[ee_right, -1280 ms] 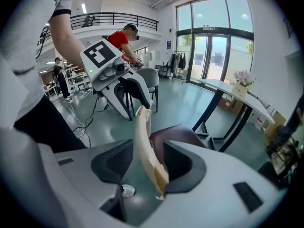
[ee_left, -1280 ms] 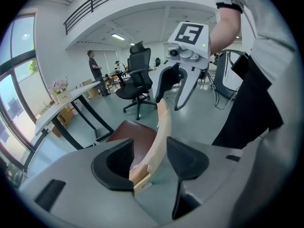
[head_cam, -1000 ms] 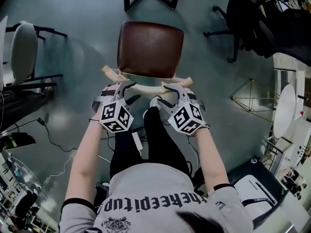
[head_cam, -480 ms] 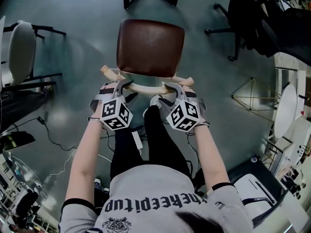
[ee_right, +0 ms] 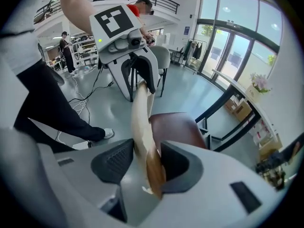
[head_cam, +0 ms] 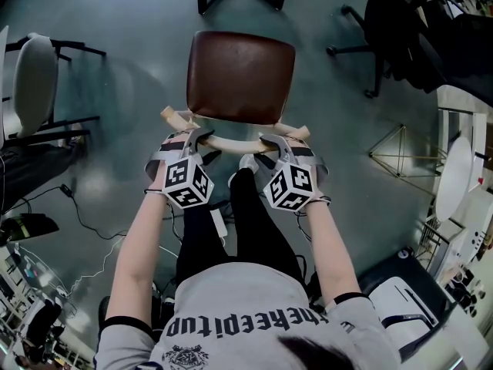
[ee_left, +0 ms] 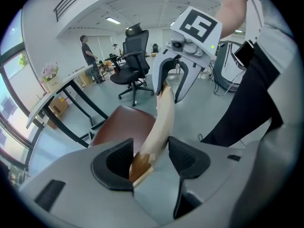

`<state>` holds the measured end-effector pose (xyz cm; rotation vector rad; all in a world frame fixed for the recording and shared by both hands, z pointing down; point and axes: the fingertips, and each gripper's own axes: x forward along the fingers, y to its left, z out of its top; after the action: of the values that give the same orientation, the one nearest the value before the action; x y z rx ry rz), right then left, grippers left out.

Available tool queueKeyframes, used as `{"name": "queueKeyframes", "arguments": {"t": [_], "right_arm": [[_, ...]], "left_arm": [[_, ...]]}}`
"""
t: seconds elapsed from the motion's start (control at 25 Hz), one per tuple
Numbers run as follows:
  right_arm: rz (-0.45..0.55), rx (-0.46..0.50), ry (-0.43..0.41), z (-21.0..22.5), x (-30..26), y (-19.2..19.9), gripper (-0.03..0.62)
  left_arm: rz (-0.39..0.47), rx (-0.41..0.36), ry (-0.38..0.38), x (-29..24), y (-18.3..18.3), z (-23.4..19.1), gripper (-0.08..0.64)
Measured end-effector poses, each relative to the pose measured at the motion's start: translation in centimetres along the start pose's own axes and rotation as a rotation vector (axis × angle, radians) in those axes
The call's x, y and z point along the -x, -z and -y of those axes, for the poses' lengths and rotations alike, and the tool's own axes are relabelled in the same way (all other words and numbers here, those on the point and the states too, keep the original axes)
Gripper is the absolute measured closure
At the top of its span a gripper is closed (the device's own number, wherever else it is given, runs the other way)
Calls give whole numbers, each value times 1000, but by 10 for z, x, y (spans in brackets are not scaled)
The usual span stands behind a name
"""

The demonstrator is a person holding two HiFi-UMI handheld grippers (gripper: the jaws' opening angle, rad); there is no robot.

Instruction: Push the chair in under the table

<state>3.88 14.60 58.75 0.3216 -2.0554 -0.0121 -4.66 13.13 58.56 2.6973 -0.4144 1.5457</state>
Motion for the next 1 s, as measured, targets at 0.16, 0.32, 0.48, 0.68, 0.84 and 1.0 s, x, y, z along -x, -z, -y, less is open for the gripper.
{"name": "queueKeyframes", "arguments": {"t": [0.16, 0.32, 0.48, 0.68, 0.84, 1.0], "right_arm": [[15, 2, 1, 0, 2, 1, 405], [26, -14, -6, 0, 3, 1, 402], [33, -19, -5, 2, 3, 1, 400], [35, -33, 29, 14, 1, 2, 398], [41, -39, 56, 35, -2, 4, 391], [64, -32, 56, 50, -2, 4, 388]], "left_arm": [[7, 2, 9, 0, -1, 1, 321], [11, 6, 22, 1, -2, 1, 321], [21, 5, 20, 0, -3, 0, 321], [28, 8, -4, -4, -6, -10, 319], [37, 18, -32, -10, -12, -28, 316], [41, 20, -27, -15, -17, -40, 314]]}}
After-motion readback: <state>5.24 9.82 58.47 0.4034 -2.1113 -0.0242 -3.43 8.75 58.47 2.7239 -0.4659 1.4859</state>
